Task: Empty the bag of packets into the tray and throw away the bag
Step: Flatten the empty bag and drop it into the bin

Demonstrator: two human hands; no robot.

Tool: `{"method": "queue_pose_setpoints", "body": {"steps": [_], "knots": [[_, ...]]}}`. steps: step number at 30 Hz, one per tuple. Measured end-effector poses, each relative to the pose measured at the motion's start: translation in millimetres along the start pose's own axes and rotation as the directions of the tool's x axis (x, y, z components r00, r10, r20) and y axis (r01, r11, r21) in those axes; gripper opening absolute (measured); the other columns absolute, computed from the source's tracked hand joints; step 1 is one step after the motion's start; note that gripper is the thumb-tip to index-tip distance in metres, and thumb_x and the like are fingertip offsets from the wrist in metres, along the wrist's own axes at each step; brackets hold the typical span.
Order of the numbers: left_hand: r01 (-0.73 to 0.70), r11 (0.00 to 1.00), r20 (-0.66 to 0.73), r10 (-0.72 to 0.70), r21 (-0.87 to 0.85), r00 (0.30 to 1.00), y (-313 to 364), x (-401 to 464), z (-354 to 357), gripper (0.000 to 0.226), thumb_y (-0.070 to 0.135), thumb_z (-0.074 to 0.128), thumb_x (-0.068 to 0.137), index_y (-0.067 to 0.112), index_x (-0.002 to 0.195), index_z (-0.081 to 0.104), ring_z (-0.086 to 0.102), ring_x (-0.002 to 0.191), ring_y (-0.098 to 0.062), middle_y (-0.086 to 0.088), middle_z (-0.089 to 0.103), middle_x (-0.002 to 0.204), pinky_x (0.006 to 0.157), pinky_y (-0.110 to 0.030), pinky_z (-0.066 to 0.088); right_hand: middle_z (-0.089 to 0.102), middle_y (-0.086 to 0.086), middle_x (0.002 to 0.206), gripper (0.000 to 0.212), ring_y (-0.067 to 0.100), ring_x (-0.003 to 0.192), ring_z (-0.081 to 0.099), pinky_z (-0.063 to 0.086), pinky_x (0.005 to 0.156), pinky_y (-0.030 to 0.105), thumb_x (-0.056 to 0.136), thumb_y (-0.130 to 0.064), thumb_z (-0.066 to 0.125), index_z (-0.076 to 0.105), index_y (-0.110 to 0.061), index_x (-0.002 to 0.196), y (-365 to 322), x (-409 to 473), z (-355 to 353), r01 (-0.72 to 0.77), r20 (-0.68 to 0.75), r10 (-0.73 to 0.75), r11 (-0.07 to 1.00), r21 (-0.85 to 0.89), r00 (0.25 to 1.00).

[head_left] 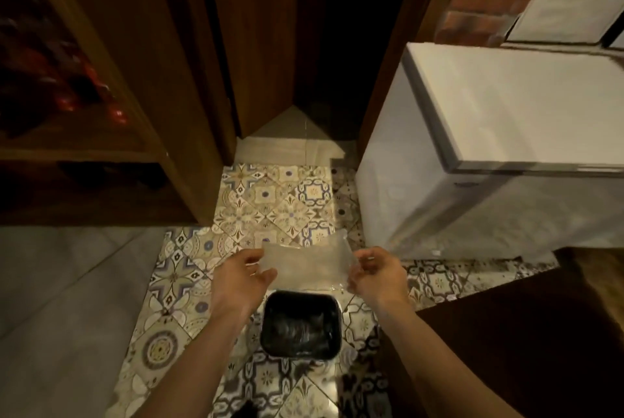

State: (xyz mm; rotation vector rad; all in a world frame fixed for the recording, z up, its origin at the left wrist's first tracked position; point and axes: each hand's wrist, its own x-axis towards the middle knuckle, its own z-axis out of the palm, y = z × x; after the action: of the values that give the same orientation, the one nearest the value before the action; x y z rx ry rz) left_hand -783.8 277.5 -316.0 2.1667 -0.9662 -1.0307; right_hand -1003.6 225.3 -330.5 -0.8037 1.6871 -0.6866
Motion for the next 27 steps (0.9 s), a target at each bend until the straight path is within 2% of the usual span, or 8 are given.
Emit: {"method": "queue_pose_setpoints", "body": {"steps": [4,7,12,14,18,22,24,27], "knots": [[0.0,0.996,0.027,-0.003,0.093,1.0,-44.8,24.6,35.0,0.042,0.023,0.082,0.08,0.02,0.12,0.07,0.07,0.102,-0.017,0.001,0.073,0.118,0.09,-0.031,0.056,0.071,0.015,0.098,0.028,0.03,0.078,0.068,0.062,0.059,0.038,0.086,0.009,0.068,0.071,-0.018,0.084,52.6,19.6,13.1,-0.063,-0.059,0.061,0.998,-0.031,0.996],[0.044,0.989,0.059,-0.052,0.143,0.997,-77.5,45.6,61.6,0.037,0.021,0.079,0.083,0.024,0.119,0.07,0.069,0.096,-0.015,0.0,0.074,0.116,0.069,-0.019,0.051,0.073,0.013,0.098,0.03,0.033,0.079,0.072,0.063,0.073,0.053,0.086,0.004,0.071,0.071,-0.026,0.083,98.5,41.3,23.2,-0.152,-0.057,0.148,0.986,-0.069,0.987],[0.095,0.979,0.133,-0.12,0.183,0.984,-132.0,73.2,109.5,0.034,0.02,0.076,0.086,0.025,0.118,0.068,0.065,0.088,-0.01,-0.001,0.073,0.115,0.057,-0.011,0.042,0.071,0.007,0.088,0.023,0.021,0.068,0.07,0.059,0.059,0.033,0.093,0.006,0.062,0.067,-0.015,0.088,160.2,70.8,37.3,-0.244,-0.058,0.238,0.961,-0.13,0.969],[0.123,0.977,0.163,-0.152,0.176,0.975,-150.7,78.3,125.1,0.036,0.017,0.076,0.086,0.023,0.12,0.067,0.062,0.087,-0.008,-0.001,0.071,0.118,0.054,-0.009,0.039,0.069,0.007,0.089,0.024,0.021,0.07,0.067,0.058,0.061,0.034,0.093,0.012,0.058,0.066,-0.011,0.092,180.9,81.6,41.7,-0.31,-0.034,0.308,0.947,-0.086,0.951],[0.149,0.974,0.24,-0.188,0.173,0.952,-178.5,86.4,143.5,0.04,0.012,0.073,0.087,0.019,0.125,0.064,0.059,0.091,-0.007,0.002,0.068,0.123,0.08,-0.02,0.054,0.062,0.011,0.082,0.029,0.021,0.063,0.057,0.054,0.061,0.039,0.091,0.021,0.049,0.065,-0.001,0.101,210.1,96.9,50.5,-0.444,0.052,0.448,0.894,-0.065,0.893],[0.189,0.972,0.352,-0.227,0.138,0.908,-191.1,91.9,153.3,0.054,0.013,0.074,0.088,0.016,0.137,0.053,0.058,0.102,-0.01,0.0,0.06,0.135,0.083,-0.017,0.048,0.065,0.012,0.091,0.034,0.027,0.082,0.063,0.055,0.091,0.05,0.094,0.019,0.049,0.062,-0.012,0.094,218.6,104.0,58.2,-0.463,0.105,0.463,0.886,-0.03,0.88],[0.202,0.97,0.376,-0.239,0.136,0.895,-193.1,92.6,152.8,0.058,0.018,0.076,0.086,0.019,0.138,0.05,0.061,0.113,-0.016,0.0,0.059,0.138,0.097,-0.029,0.05,0.066,0.003,0.095,0.032,0.025,0.085,0.067,0.055,0.095,0.051,0.095,0.016,0.053,0.062,-0.014,0.102,219.7,102.6,61.0,-0.444,0.111,0.443,0.896,-0.02,0.89],[0.238,0.965,0.385,-0.263,0.114,0.885,-191.5,91.3,145.9,0.058,0.015,0.074,0.087,0.018,0.139,0.049,0.058,0.125,-0.023,-0.004,0.057,0.14,0.107,-0.04,0.047,0.067,0.005,0.119,0.038,0.032,0.107,0.068,0.061,0.082,0.052,0.095,0.009,0.06,0.059,-0.015,0.124,224.5,104.4,57.4,-0.448,0.053,0.447,0.894,0.009,0.893]]}}
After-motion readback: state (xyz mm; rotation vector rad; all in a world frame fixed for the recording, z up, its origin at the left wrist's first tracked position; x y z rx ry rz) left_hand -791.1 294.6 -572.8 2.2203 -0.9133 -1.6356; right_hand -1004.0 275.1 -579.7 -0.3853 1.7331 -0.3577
